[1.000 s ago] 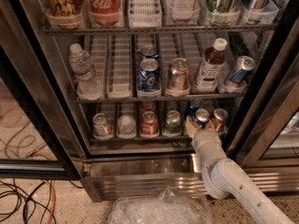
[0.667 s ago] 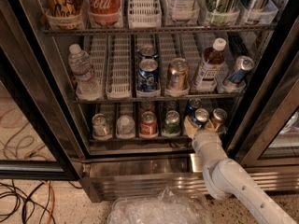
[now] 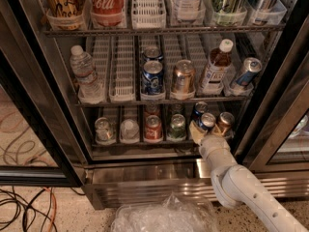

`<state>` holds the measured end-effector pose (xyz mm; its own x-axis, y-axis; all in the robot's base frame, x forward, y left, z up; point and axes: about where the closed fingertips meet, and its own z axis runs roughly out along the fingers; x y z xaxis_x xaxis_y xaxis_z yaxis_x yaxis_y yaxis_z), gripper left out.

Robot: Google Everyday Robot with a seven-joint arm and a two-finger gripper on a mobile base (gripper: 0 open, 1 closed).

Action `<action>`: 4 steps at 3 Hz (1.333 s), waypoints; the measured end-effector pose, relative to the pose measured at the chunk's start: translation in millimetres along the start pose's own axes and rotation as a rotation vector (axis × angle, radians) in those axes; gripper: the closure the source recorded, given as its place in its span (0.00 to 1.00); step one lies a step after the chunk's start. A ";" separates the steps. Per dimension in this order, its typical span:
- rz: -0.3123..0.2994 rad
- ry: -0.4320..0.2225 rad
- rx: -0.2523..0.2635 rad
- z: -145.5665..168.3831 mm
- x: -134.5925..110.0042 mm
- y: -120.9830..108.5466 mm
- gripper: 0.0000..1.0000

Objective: Pick pepsi can from bottom shelf of fridge

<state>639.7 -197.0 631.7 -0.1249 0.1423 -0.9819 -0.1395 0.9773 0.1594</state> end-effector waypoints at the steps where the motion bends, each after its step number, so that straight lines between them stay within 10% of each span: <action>1: -0.010 -0.032 -0.096 -32.4 -15.8 11.6 1.00; 4: -0.006 -0.211 -0.329 -205.8 -89.1 13.8 1.00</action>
Offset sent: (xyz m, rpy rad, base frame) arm -0.1632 0.0076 0.0955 0.1079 -0.2368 0.3767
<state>446.7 -228.5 742.4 0.0766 0.1989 -0.9770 -0.4518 0.8805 0.1438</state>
